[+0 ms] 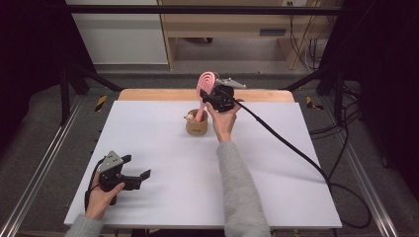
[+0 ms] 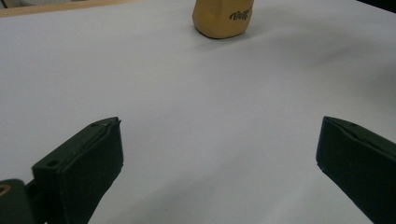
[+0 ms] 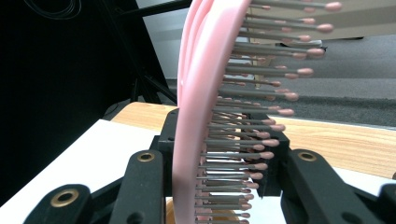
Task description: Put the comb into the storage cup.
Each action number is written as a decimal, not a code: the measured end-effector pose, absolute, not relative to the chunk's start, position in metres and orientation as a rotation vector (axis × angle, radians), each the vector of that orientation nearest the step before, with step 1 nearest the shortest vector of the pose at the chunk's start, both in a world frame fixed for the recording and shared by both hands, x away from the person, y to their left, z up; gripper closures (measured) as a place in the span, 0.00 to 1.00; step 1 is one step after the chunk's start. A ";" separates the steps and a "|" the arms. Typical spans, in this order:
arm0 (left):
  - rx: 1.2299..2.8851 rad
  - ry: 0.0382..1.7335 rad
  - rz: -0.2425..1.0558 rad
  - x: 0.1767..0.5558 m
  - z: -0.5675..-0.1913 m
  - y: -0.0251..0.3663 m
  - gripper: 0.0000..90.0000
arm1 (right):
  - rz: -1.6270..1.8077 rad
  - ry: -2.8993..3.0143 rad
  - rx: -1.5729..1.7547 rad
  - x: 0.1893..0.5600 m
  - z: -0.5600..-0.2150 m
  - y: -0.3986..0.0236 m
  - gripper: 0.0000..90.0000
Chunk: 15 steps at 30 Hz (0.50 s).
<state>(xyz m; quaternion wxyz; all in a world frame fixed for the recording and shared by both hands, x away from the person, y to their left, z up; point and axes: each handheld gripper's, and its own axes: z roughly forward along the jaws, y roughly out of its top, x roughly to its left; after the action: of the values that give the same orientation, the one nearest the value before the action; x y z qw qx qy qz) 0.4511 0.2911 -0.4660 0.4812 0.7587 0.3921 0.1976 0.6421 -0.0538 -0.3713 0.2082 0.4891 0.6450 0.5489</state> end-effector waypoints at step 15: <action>1.850 0.956 0.482 0.451 -0.466 0.291 0.01 | 1.501 1.800 1.378 0.639 -0.378 -0.050 0.69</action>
<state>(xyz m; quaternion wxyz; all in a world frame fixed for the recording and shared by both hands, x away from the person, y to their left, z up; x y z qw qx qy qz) 0.4510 0.2907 -0.4661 0.4811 0.7588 0.3920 0.1977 0.6389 -0.0500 -0.3775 0.2099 0.4954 0.6473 0.5400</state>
